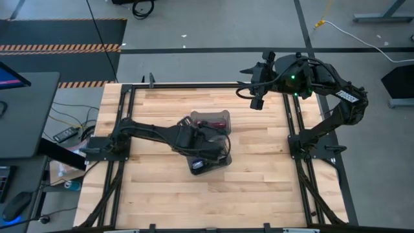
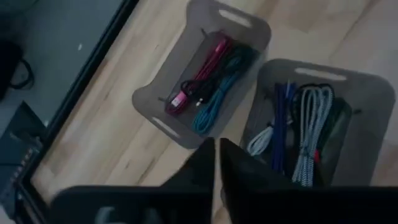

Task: Pick and place USB-C Cables
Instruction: Adjust the bottom black transparent bin

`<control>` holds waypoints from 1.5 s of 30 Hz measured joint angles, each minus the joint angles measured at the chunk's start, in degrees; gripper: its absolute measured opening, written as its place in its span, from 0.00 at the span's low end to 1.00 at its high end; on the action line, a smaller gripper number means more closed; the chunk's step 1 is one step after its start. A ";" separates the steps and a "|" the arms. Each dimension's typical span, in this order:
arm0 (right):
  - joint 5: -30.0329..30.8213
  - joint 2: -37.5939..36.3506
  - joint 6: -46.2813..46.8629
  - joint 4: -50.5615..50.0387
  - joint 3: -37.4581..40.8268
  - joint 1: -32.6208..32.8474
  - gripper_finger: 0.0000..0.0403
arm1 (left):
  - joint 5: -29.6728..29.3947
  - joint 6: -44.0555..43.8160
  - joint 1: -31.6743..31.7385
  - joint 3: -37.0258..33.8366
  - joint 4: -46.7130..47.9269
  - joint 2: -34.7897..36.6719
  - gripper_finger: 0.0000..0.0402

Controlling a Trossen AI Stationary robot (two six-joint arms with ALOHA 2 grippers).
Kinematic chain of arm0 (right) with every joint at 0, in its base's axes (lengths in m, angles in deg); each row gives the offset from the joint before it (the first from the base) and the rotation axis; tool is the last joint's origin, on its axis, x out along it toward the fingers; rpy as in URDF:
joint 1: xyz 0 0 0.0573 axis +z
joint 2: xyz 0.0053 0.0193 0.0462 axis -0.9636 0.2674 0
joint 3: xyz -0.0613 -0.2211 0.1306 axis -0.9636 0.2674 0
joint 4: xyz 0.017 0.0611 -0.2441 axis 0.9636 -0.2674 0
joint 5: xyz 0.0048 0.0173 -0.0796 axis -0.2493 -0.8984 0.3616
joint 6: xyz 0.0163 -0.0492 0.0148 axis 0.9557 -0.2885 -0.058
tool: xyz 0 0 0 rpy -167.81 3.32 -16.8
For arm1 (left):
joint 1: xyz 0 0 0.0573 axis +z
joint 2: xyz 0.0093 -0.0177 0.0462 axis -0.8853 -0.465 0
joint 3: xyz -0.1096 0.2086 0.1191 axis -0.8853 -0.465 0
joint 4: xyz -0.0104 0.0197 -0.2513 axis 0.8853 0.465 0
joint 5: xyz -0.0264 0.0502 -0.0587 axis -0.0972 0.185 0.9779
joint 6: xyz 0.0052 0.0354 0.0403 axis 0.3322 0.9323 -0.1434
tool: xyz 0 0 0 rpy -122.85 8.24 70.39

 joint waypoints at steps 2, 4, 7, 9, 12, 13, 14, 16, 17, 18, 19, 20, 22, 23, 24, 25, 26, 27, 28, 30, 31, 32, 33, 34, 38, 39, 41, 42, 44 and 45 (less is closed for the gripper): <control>0.00 0.00 -0.52 0.00 0.00 0.00 0.40 | 1.01 -0.46 -0.67 -0.69 -0.75 0.32 0.02; 0.00 0.00 -1.24 0.00 0.00 0.00 0.40 | 2.72 -1.61 -1.43 -1.31 -0.34 0.39 0.02; 0.00 0.00 -2.12 -0.03 0.00 0.02 0.40 | 5.88 -4.41 -1.99 -5.09 -0.52 0.80 0.01; 0.00 0.00 -2.38 -0.02 0.00 0.02 0.40 | 8.25 -6.07 -2.17 -9.18 -0.43 0.80 0.01; 0.00 -0.02 -2.44 -0.02 0.00 0.02 0.40 | 13.42 -9.12 -2.15 -16.83 -0.42 1.32 0.01; 0.00 -0.04 -2.46 -0.01 0.00 0.01 0.40 | 15.49 -9.92 -2.18 -19.75 -0.26 1.44 0.01; 0.00 -0.05 -2.44 0.01 0.00 0.01 0.40 | 17.60 -10.90 -2.39 -22.40 -0.41 1.64 0.01; 0.02 -0.09 -2.29 0.03 0.00 0.00 0.40 | 21.20 -12.75 -2.92 -27.26 -0.39 2.41 0.00; 0.02 -0.09 -2.21 0.04 0.00 0.00 0.40 | 22.87 -13.34 -3.38 -29.27 -0.48 3.15 0.00; 0.01 -0.09 -2.06 0.05 0.00 0.00 0.40 | 24.12 -14.23 -3.88 -30.93 -0.62 3.91 0.00; 0.02 -0.09 -2.01 0.07 0.00 0.00 0.40 | 25.19 -14.93 -4.42 -32.35 -1.22 4.75 0.00; 0.02 -0.09 -1.92 0.11 0.00 0.02 0.40 | 25.75 -15.73 -5.01 -33.51 -2.11 5.43 0.00; 0.02 -0.09 -1.55 0.30 0.00 0.00 0.40 | 26.12 -17.15 -6.02 -35.40 -5.62 6.80 0.00; 0.02 -0.09 -1.22 0.55 0.00 0.00 0.40 | 25.81 -17.61 -6.52 -36.10 -8.02 7.59 0.00; 0.00 -0.09 -0.89 0.75 0.00 0.01 0.40 | 25.27 -18.42 -6.89 -36.58 -10.16 8.22 0.00; 0.02 -0.11 -0.51 1.05 0.00 0.00 0.40 | 24.55 -18.97 -7.15 -37.03 -11.90 8.74 0.00; 0.02 -0.11 -0.32 1.30 0.00 0.01 0.40 | 23.97 -19.57 -7.37 -37.51 -13.08 8.96 0.00; 0.00 -0.11 -0.30 1.43 0.00 0.02 0.40 | 23.69 -20.11 -7.46 -37.96 -13.98 8.98 0.00; 0.02 -0.11 -0.28 1.58 0.00 0.00 0.40 | 23.64 -20.39 -7.46 -38.47 -14.73 8.94 0.00; 0.01 -0.11 -0.28 2.19 0.00 0.01 0.40 | 23.71 -20.43 -7.42 -39.72 -16.48 8.93 0.00; 0.02 -0.11 -0.28 2.57 0.00 0.01 0.40 | 23.96 -20.26 -7.38 -40.62 -17.85 8.93 0.00; 0.02 -0.11 -0.26 2.85 0.00 0.00 0.40 | 24.14 -20.20 -7.28 -41.75 -19.51 8.93 0.00; 0.01 -0.11 -0.26 2.98 0.00 0.02 0.40 | 24.32 -20.20 -7.19 -42.95 -21.54 8.92 0.00; 0.01 -0.11 -0.25 3.14 0.00 0.01 0.40 | 24.52 -20.20 -7.17 -43.79 -23.06 8.84 0.00; 0.02 -0.11 -0.21 3.16 0.00 0.00 0.40 | 24.56 -20.51 -6.65 -46.14 -25.38 8.87 0.00; 0.02 -0.11 -0.21 3.15 0.00 0.01 0.40 | 24.61 -20.55 -6.35 -46.55 -25.91 8.85 0.00; 0.02 -0.11 -0.08 3.13 0.00 0.00 0.40 | 24.49 -20.42 -5.54 -46.96 -26.43 8.85 0.00; 0.02 -0.11 0.00 3.14 0.00 0.00 0.40 | 24.14 -20.18 -5.12 -46.98 -26.32 8.85 0.00; 0.02 -0.11 0.00 3.11 0.00 0.01 0.40 | 22.76 -19.74 -4.27 -47.01 -26.68 8.85 0.00; 0.00 -0.11 0.00 3.13 0.00 0.02 0.40 | 21.77 -19.71 -3.76 -47.04 -27.22 8.85 0.00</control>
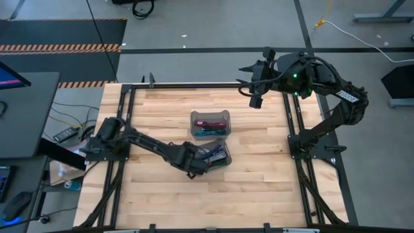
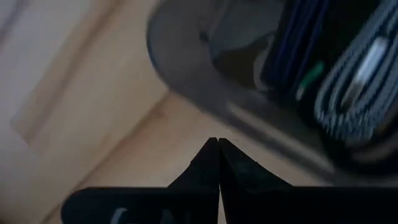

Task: Pick and place USB-C Cables
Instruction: Adjust the bottom black transparent bin

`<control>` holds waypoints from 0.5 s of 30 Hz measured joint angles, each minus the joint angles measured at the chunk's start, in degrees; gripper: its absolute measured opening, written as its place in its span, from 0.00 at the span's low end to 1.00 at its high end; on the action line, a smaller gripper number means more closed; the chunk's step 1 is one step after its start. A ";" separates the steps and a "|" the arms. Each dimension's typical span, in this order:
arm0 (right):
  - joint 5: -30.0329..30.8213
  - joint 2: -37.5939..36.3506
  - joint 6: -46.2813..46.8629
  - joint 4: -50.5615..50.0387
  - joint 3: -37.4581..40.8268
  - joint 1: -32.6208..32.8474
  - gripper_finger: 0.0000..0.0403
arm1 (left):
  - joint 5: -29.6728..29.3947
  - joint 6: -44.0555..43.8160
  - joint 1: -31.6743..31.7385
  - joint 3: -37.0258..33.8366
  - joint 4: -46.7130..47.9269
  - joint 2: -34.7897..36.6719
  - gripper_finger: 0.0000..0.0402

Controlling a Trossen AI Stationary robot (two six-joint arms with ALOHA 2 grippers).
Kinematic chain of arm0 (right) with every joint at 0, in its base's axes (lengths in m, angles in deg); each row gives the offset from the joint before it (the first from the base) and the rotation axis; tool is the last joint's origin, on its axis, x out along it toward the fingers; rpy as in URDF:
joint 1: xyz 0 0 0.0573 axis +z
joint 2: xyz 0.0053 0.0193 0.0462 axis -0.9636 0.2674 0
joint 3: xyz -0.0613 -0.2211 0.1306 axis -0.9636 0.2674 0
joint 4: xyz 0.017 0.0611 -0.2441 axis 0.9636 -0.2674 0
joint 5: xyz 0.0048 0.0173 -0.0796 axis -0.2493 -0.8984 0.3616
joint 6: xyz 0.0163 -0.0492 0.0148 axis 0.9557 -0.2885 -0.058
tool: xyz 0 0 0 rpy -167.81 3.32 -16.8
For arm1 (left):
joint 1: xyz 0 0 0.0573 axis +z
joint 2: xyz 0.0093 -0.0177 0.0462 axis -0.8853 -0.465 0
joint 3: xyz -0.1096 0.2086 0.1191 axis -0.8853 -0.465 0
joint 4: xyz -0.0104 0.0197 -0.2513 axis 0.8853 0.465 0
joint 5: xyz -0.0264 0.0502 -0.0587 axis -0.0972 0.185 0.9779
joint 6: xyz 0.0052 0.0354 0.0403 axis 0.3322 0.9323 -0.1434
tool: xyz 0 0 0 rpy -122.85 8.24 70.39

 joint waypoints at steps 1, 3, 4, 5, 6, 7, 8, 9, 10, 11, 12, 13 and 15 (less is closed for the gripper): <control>0.00 0.00 0.00 -0.02 0.00 0.00 0.40 | -0.75 0.12 0.50 0.00 -0.23 0.00 0.00; 0.02 0.00 0.00 -0.04 0.00 0.00 0.40 | -1.56 0.27 1.68 0.00 -0.58 0.00 0.00; 0.02 0.00 -0.02 -0.04 0.00 0.00 0.40 | -1.64 0.99 2.21 0.00 -1.18 0.00 0.00; 0.02 0.00 -0.06 -0.07 0.00 0.00 0.40 | -1.76 1.67 2.65 0.00 -2.22 0.00 0.00; 0.02 0.00 -0.13 -0.09 0.00 0.00 0.40 | -1.83 2.61 3.08 0.00 -3.53 0.00 0.00; 0.02 0.00 -0.26 -0.08 0.00 0.00 0.40 | -2.05 3.46 3.47 0.00 -4.72 0.00 0.00; 0.02 -0.01 -0.34 -0.10 0.00 0.00 0.40 | -2.50 4.24 3.84 0.00 -5.71 0.00 0.00; 0.02 0.00 -0.35 -0.13 0.00 0.00 0.40 | -3.03 4.64 4.25 0.00 -6.58 0.00 0.00; 0.02 0.00 -0.37 -0.17 0.00 0.00 0.40 | -3.43 5.13 4.67 0.00 -7.34 0.00 0.00; 0.02 0.00 -0.37 -0.19 0.00 0.00 0.40 | -3.51 5.57 5.08 0.00 -8.01 0.00 0.00; 0.02 0.00 -0.43 -0.24 0.00 0.00 0.40 | -3.61 5.99 5.53 0.00 -8.39 0.00 0.00; 0.02 0.00 -0.48 -0.39 0.00 0.00 0.40 | -3.63 6.74 6.02 0.00 -8.69 0.00 0.00; 0.02 -0.01 -0.50 -0.72 0.00 0.00 0.40 | -3.82 7.24 6.92 0.00 -8.75 0.00 0.00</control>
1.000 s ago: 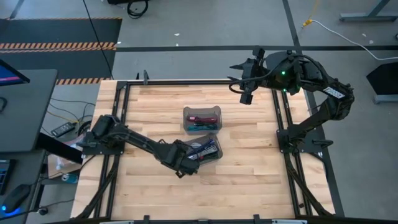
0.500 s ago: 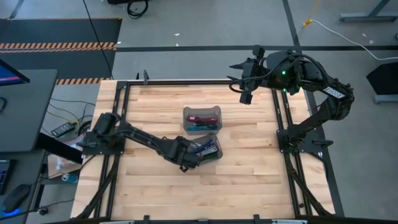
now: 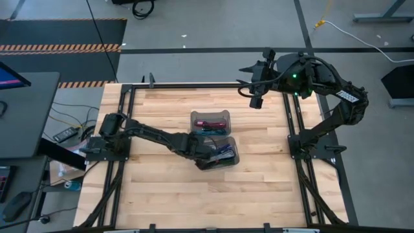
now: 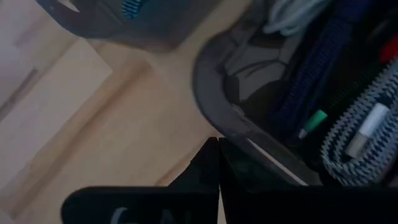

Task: Pick and place USB-C Cables
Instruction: Adjust the bottom black transparent bin

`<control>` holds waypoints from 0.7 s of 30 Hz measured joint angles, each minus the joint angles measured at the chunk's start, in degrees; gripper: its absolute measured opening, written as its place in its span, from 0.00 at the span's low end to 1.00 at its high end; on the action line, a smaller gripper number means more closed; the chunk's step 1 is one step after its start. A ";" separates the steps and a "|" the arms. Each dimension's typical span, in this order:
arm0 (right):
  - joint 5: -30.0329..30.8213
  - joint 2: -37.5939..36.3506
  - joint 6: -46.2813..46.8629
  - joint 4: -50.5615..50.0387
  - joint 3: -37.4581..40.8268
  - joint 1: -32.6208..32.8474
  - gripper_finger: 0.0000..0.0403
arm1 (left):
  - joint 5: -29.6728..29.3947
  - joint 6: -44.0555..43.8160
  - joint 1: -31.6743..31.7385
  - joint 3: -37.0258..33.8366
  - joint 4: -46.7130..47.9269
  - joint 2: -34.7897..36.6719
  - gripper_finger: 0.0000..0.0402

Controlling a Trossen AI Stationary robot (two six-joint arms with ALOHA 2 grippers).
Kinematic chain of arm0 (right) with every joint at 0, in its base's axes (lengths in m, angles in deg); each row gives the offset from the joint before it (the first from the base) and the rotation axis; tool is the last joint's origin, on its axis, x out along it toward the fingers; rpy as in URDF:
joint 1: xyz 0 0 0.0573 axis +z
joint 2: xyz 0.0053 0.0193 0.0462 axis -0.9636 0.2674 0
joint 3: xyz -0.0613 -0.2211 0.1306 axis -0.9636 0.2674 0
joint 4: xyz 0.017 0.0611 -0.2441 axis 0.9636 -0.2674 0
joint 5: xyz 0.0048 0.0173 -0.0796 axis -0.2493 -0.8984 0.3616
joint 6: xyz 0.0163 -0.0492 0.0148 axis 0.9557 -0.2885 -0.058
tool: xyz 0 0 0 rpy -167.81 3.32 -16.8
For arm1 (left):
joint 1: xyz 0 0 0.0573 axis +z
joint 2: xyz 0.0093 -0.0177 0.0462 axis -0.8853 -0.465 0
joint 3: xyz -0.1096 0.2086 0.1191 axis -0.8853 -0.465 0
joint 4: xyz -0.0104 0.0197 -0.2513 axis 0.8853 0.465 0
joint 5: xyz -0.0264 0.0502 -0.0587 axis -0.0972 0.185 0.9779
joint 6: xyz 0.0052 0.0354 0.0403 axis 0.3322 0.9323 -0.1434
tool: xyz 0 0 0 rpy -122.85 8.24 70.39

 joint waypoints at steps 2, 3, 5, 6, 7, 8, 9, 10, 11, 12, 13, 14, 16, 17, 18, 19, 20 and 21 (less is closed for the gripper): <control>0.00 0.00 0.00 -0.27 0.00 0.00 0.40 | 0.01 0.51 0.82 0.00 0.16 0.00 0.00; 0.00 -0.01 0.00 -0.33 0.00 0.00 0.40 | 0.01 1.14 1.17 0.00 0.17 0.00 0.00; 0.00 0.01 -0.02 -0.41 0.00 0.00 0.40 | 0.03 1.89 1.66 0.00 0.24 0.00 0.00; 0.00 0.01 -0.07 -0.51 0.00 0.00 0.40 | 0.01 2.02 1.77 0.00 0.39 0.00 0.00; 0.02 0.01 -0.27 -0.56 0.00 0.00 0.40 | 0.01 2.11 1.93 0.00 0.48 0.00 0.00; 0.14 0.00 -0.46 -0.56 0.00 0.00 0.40 | 0.03 2.12 1.92 0.00 0.50 0.15 0.00; 0.22 0.01 -0.77 -0.56 0.00 0.00 0.40 | 0.03 2.18 1.85 -0.02 0.61 0.59 0.00; 0.22 0.01 -1.11 -0.56 0.00 0.00 0.40 | -0.10 2.65 1.82 -0.01 0.60 1.31 0.00; 0.22 -0.01 -1.40 -0.56 0.00 0.00 0.40 | -0.41 2.94 1.64 0.10 0.56 2.45 0.00; 0.22 -0.01 -1.51 -0.56 0.00 0.00 0.40 | -1.25 3.02 1.45 0.14 0.73 3.87 0.00; 0.22 -0.12 -1.53 -0.53 0.00 -0.11 0.40 | -2.55 3.03 1.36 0.23 0.85 5.42 0.00; 0.22 -0.29 -1.52 -0.46 0.00 -0.40 0.40 | -4.31 3.04 1.07 0.24 1.10 7.36 0.00; 0.76 -1.17 -0.64 0.10 0.00 -1.06 0.39 | -8.94 2.98 0.32 0.24 1.98 11.75 0.00; 1.57 -1.85 0.38 0.45 0.00 -1.36 0.39 | -11.51 2.95 -0.16 0.24 2.62 14.23 0.00; 2.47 -2.65 1.50 0.80 0.00 -1.64 0.39 | -14.58 2.95 -0.72 0.24 3.07 16.69 0.00; 3.87 -3.48 2.76 1.40 0.00 -1.86 0.39 | -17.31 2.95 -1.23 0.28 3.07 19.37 0.00; 5.62 -4.28 4.14 2.07 -0.02 -1.88 0.38 | -19.99 3.00 -1.89 0.28 3.77 22.07 0.00; 6.87 -5.07 4.52 2.08 -0.06 -1.88 0.38 | -22.68 3.24 -2.52 0.28 4.21 24.43 0.00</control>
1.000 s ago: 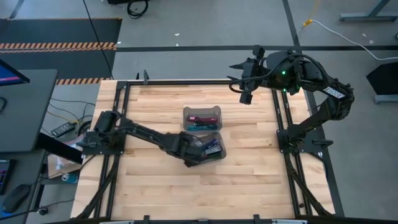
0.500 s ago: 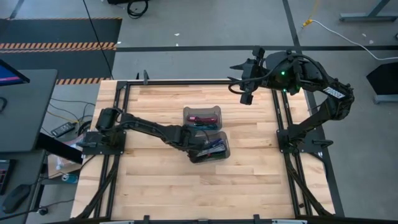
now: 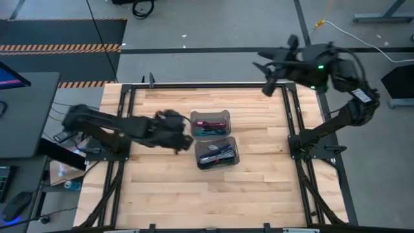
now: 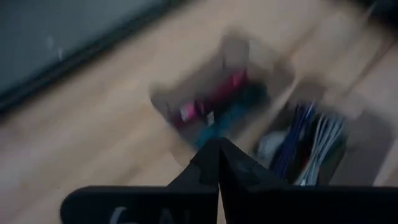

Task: Pick and place USB-C Cables
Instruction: Adjust the bottom black transparent bin

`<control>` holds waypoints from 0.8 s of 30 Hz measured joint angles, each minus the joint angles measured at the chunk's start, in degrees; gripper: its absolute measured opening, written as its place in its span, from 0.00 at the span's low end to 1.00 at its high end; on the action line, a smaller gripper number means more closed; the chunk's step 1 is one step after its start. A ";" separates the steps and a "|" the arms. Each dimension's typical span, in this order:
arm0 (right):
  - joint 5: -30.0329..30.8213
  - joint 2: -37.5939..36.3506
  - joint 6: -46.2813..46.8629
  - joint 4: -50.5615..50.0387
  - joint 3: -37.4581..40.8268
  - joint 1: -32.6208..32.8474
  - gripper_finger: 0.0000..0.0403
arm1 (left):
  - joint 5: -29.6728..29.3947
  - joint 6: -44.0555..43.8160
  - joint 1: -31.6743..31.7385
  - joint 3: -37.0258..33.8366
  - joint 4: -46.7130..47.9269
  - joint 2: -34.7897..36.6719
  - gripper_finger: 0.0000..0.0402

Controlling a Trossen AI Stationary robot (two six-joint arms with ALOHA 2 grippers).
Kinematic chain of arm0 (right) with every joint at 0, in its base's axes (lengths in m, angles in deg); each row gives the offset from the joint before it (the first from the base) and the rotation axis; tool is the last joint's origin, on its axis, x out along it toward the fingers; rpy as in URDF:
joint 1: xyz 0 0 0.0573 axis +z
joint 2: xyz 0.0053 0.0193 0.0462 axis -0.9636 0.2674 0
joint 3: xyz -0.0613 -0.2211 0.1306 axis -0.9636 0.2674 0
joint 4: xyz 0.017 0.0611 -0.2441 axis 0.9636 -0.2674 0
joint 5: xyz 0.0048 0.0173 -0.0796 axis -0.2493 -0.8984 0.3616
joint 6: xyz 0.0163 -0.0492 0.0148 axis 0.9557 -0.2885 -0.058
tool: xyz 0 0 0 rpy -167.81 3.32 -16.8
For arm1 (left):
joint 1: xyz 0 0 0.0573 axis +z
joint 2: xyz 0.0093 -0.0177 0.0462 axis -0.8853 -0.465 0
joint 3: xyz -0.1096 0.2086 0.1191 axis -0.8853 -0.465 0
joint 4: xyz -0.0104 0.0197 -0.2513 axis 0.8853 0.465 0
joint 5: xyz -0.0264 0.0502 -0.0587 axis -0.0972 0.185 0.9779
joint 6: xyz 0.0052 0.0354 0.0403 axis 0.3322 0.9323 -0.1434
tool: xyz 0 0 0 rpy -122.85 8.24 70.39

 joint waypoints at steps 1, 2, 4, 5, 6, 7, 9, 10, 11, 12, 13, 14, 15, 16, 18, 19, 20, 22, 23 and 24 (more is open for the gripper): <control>0.26 -0.83 -0.31 -0.12 0.00 0.05 0.38 | -2.38 0.89 -0.56 0.02 -0.14 2.45 0.00; 0.23 -1.67 -1.19 -0.11 0.02 0.22 0.38 | -4.33 1.63 -1.45 0.02 0.32 4.71 0.00; 0.24 -3.26 -4.70 -0.18 0.01 0.96 0.38 | -7.97 4.51 -2.79 0.02 0.34 8.61 0.00; 0.23 -4.17 -6.09 -0.68 0.02 1.32 0.39 | -9.33 5.75 -3.59 0.02 0.42 10.26 0.00; 0.23 -4.90 -6.75 -1.10 0.02 1.71 0.38 | -10.50 7.20 -4.31 0.02 0.34 11.70 0.00; 0.23 -5.75 -6.32 -1.10 0.02 2.32 0.38 | -11.41 8.84 -4.90 0.02 0.23 13.03 0.00; 0.23 -7.34 -3.47 -1.50 0.02 3.46 0.38 | -12.50 12.05 -6.36 0.02 0.29 15.10 0.01; 0.20 -8.22 -2.26 -1.64 0.02 3.95 0.38 | -12.44 14.11 -7.00 0.03 0.35 16.01 0.01; 0.18 -9.15 -1.29 -2.44 0.02 4.37 0.38 | -12.35 15.96 -7.79 0.02 0.46 16.76 0.01; 0.13 -10.05 -0.39 -3.45 0.02 4.74 0.38 | -12.37 17.47 -8.40 0.02 0.37 17.48 0.01; -0.36 -11.06 0.63 -4.27 0.02 5.13 0.38 | -12.41 18.76 -8.98 0.02 0.39 18.09 0.01; -1.46 -12.05 1.99 -5.34 0.02 5.44 0.38 | -12.37 19.87 -9.56 0.02 0.42 18.65 0.01; -3.26 -13.04 3.57 -6.76 0.02 5.66 0.38 | -12.41 20.91 -10.26 0.02 0.47 19.18 0.01; -5.55 -13.90 5.14 -8.21 0.02 5.80 0.38 | -12.37 22.22 -10.94 0.02 0.78 19.59 0.01; -10.64 -15.49 7.74 -11.07 0.02 6.06 0.39 | -12.46 23.83 -11.92 0.02 1.70 20.48 0.01; -13.02 -16.23 8.83 -12.42 0.02 6.16 0.39 | -12.71 24.06 -12.36 0.02 2.08 20.86 0.01; -15.19 -16.90 9.79 -13.45 0.02 6.19 0.39 | -13.08 24.04 -12.75 0.02 3.09 21.26 0.01; -18.57 -17.96 11.41 -15.26 0.02 6.19 0.39 | -13.54 23.74 -13.47 0.02 5.25 21.85 0.01; -19.36 -18.40 12.05 -16.10 0.02 6.19 0.39 | -13.81 23.41 -13.83 0.02 6.24 22.13 0.01; -19.50 -18.73 12.60 -17.00 0.02 6.19 0.39 | -14.11 22.72 -14.26 0.02 7.49 22.27 0.01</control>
